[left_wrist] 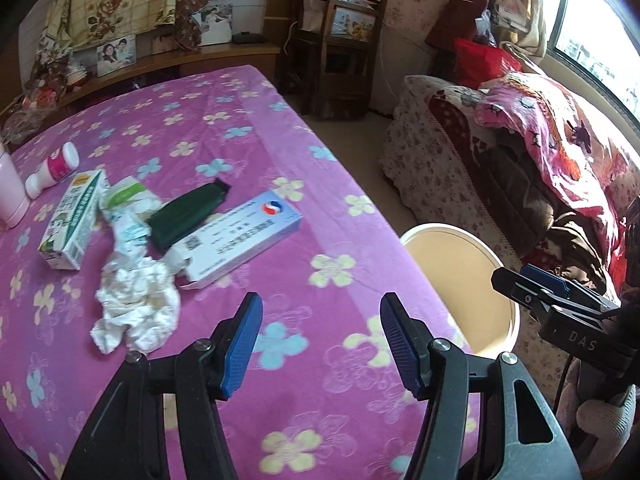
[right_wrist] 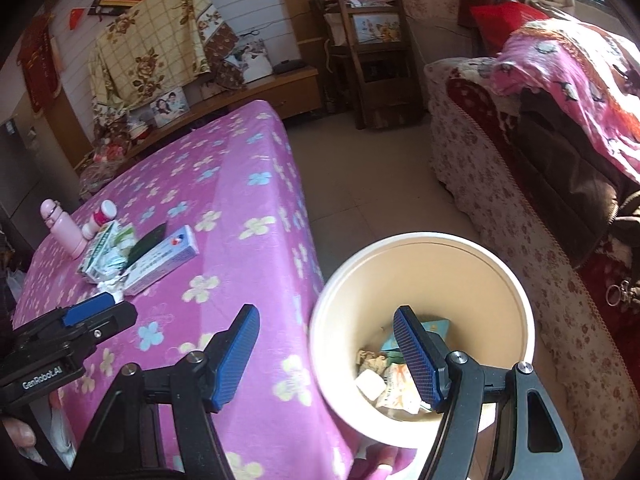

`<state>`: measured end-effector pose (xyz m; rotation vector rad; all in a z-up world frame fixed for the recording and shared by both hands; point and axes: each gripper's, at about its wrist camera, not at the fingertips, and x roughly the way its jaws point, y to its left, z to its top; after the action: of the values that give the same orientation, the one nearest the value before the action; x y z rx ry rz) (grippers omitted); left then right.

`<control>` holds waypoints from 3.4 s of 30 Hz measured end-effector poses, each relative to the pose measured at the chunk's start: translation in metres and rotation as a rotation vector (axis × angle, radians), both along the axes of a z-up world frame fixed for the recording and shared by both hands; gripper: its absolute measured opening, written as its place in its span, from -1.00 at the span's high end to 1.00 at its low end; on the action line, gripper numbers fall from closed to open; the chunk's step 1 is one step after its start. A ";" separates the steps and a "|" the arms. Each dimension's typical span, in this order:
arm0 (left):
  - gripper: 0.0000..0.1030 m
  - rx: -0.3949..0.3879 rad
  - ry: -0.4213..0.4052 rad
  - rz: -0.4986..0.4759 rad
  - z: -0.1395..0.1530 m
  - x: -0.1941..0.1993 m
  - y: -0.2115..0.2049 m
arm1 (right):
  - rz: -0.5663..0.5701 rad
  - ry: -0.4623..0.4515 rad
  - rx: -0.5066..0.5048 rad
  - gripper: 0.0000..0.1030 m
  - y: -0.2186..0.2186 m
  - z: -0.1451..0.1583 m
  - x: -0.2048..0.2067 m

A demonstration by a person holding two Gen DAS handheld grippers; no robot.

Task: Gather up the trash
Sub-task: 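Return to the table and grasp the crumpled white tissue with the left tool, then grasp the small white-green wrapper with the right tool while the left tool holds the tissue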

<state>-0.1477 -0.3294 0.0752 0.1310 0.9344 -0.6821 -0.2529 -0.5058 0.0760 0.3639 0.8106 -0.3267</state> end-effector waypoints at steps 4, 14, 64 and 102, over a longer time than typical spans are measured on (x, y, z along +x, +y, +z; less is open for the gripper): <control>-0.22 0.011 -0.019 0.038 0.003 0.009 0.030 | 0.064 -0.005 0.026 -0.42 0.025 0.001 0.013; -0.23 0.060 -0.004 0.139 -0.008 0.040 0.116 | 0.258 0.001 0.103 -0.42 0.098 -0.005 0.058; 0.81 0.016 0.083 0.230 -0.031 0.066 0.225 | 0.539 -0.005 0.024 0.70 0.229 -0.021 0.210; 0.81 0.004 0.094 0.259 -0.031 0.058 0.243 | 0.591 0.054 0.067 0.29 0.261 -0.048 0.247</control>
<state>-0.0892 -0.0864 0.0443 -0.0192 1.0217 -0.4494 -0.0059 -0.2445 0.0284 0.1649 0.9439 0.2433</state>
